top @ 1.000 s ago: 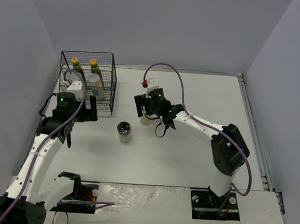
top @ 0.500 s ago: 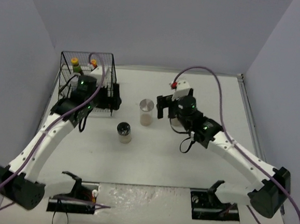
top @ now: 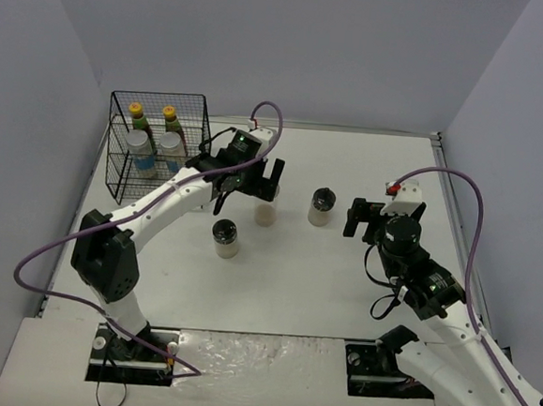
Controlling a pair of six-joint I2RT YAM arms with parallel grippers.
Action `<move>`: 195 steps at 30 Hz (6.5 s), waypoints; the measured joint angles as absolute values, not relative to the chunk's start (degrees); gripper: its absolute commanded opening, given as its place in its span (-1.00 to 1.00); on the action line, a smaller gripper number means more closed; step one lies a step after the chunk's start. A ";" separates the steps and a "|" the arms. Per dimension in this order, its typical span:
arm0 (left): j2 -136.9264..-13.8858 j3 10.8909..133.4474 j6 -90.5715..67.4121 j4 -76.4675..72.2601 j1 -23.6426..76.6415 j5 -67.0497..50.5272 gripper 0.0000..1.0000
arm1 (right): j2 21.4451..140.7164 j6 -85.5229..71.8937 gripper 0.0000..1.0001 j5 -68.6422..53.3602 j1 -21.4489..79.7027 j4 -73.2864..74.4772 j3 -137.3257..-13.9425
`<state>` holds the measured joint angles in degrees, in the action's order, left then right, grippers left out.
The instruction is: Organize the condiment bottles
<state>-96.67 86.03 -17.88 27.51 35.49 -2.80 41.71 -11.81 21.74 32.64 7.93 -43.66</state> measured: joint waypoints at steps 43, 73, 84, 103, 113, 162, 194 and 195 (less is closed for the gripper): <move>-101.28 91.61 -13.50 33.72 38.89 4.85 -1.00 | 42.85 -12.38 1.00 21.74 32.60 9.06 -42.61; -91.66 107.10 -12.69 36.15 12.07 3.18 -1.00 | 42.87 -12.38 1.00 21.67 32.60 9.10 -42.61; -96.87 108.89 -13.33 33.64 11.11 2.20 -1.00 | 42.85 -12.38 1.00 21.67 32.60 9.10 -42.58; -100.61 108.77 -11.16 32.68 11.07 5.69 -1.00 | 42.95 -12.40 1.00 21.64 32.60 9.15 -42.04; -101.59 106.98 -12.54 31.15 11.12 3.86 -1.00 | 43.27 -12.40 1.00 21.61 32.60 9.15 -41.98; -105.51 100.88 -15.84 28.13 12.12 4.10 0.91 | 43.40 -12.40 1.00 20.05 32.60 9.13 -41.76; -69.19 57.51 -25.37 30.47 37.01 4.61 0.94 | 42.19 -12.34 1.00 18.98 32.60 9.02 -41.76; -69.21 56.56 -25.80 29.50 37.25 4.80 0.94 | 42.19 -12.34 1.00 18.98 32.60 9.02 -41.76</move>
<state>-69.21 56.56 -25.80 29.50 37.25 4.80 42.19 -12.34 18.98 32.60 9.02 -41.76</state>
